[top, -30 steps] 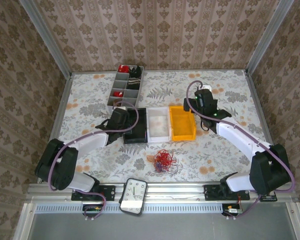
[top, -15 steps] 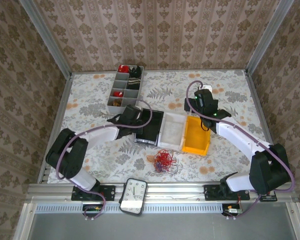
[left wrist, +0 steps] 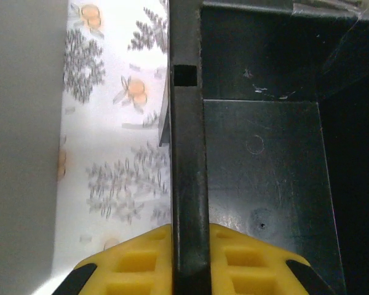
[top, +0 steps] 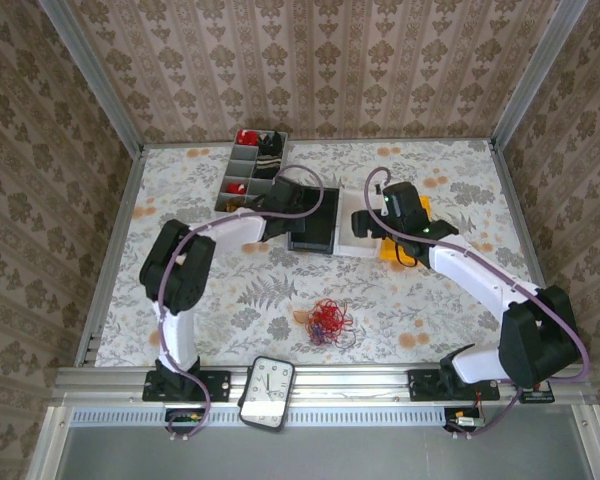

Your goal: Untangle the cables

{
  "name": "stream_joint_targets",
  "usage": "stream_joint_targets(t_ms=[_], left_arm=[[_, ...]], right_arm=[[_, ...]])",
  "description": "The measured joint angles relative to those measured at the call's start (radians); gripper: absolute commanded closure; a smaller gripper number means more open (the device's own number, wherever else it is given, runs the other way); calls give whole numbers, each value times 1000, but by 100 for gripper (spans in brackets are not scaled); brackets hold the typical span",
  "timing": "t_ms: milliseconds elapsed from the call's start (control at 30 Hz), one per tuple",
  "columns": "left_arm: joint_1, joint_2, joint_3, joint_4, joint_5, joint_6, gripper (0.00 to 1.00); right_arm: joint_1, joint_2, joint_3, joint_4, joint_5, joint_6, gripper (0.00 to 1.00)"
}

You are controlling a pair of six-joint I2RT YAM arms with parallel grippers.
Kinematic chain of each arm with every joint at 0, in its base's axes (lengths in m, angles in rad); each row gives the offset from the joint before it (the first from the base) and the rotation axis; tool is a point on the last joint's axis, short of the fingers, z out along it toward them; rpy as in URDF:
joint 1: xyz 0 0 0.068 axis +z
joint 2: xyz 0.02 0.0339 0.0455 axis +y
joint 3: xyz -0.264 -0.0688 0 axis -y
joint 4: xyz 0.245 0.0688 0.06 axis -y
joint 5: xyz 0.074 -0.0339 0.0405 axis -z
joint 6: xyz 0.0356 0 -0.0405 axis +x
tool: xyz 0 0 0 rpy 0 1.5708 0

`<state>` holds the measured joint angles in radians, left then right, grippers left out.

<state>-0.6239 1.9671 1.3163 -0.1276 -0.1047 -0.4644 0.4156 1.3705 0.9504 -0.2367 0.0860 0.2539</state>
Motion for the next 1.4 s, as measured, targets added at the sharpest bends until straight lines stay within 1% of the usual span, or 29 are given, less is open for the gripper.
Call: stream_joint_targets(t_ms=[33, 67, 100, 167, 200, 233, 333, 467, 667, 733, 833, 900, 967, 1067, 1100, 1167, 1233, 1267, 1400], left_arm=[[5, 21, 30, -3, 0, 0, 100], [10, 41, 57, -8, 0, 0, 96], [17, 61, 86, -11, 0, 1, 88], [33, 92, 131, -18, 1, 2, 69], [43, 103, 148, -18, 4, 1, 56], [53, 111, 160, -17, 8, -3, 47], [70, 101, 165, -4, 29, -10, 33], [74, 30, 123, 9, 33, -14, 28], [63, -236, -96, 18, -1, -40, 26], [51, -311, -170, 18, -21, -40, 24], [14, -381, -253, 3, -40, -36, 22], [-22, -419, -298, -16, -43, -21, 19], [-58, -458, -338, -31, -45, 3, 18], [-104, -524, -390, -60, -38, 33, 17], [-110, -544, -403, -68, -34, 40, 17], [-114, -589, -435, -82, -21, 50, 16], [-115, -624, -459, -90, -6, 58, 15], [-116, -643, -473, -93, 2, 61, 14], [-136, -685, -506, -98, 43, 83, 10]], right_arm=[[17, -6, -6, -8, -31, -13, 7], [33, -14, -11, -18, -55, -23, 9], [53, -25, -18, -34, -83, -37, 10], [93, -48, -29, -71, -123, -70, 11], [117, -61, -32, -94, -140, -90, 12], [141, -73, -34, -118, -150, -110, 14], [205, -106, -39, -192, -170, -166, 18], [281, -127, -38, -294, -196, -223, 19], [402, -87, 7, -448, -230, -293, 23], [431, -65, 14, -467, -243, -311, 30], [436, -43, 14, -476, -259, -303, 49], [436, -29, 8, -466, -268, -295, 57], [436, -17, -7, -450, -278, -282, 61], [433, 0, -23, -438, -292, -277, 64], [432, 7, -24, -436, -298, -277, 68], [428, 29, -24, -423, -305, -278, 85], [417, 55, -24, -413, -315, -275, 98], [405, 66, -24, -409, -322, -270, 100], [322, 73, -25, -352, -339, -228, 100]])
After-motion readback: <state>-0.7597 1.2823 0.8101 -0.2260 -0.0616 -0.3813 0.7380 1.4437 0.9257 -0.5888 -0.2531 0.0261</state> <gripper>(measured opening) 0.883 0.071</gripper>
